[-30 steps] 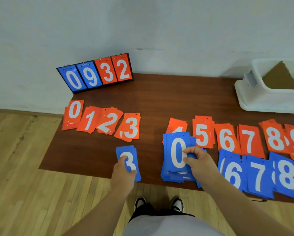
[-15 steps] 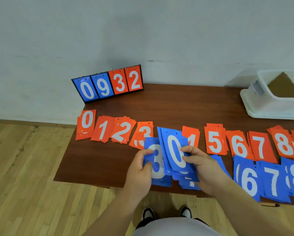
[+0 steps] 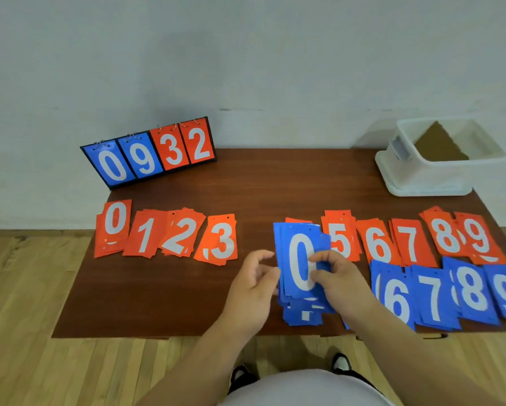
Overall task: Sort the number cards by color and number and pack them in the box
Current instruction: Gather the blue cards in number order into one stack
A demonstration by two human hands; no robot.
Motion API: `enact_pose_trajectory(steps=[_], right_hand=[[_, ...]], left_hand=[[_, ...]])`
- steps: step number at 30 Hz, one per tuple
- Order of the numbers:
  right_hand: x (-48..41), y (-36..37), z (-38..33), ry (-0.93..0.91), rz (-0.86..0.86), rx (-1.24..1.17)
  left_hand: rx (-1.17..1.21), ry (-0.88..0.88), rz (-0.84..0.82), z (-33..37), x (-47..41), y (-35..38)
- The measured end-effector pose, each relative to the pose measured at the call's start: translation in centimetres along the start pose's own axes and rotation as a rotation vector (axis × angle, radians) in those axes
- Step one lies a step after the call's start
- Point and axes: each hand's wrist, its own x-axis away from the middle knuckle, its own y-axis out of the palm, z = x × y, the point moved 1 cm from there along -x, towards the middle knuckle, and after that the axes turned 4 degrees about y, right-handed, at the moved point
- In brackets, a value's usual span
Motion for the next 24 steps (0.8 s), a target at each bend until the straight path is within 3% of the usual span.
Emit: enact_pose_trajectory(steps=[5,8,14,24], right_hand=[[-2.4,-7.5,2.4,-0.047,0.159,0.125],[-3.6,-11.5,3.2,-0.023,0.111,0.137],[-6.1,-18.1,4.3,-0.045,0.023,0.175],[-7.8,-20.3,7.1,0.016,-0.137,0.280]], left_hand=[[-0.294,-0.163,0.100,-3.8,-2.7,4.3],[-0.416,-0.340,0.137,-6.4,-4.0,7.9],[-0.794,-0.451,0.236,-7.5,-4.9,14.2],[-0.572,-0.416,0.414,-8.8,-3.0,17.2]])
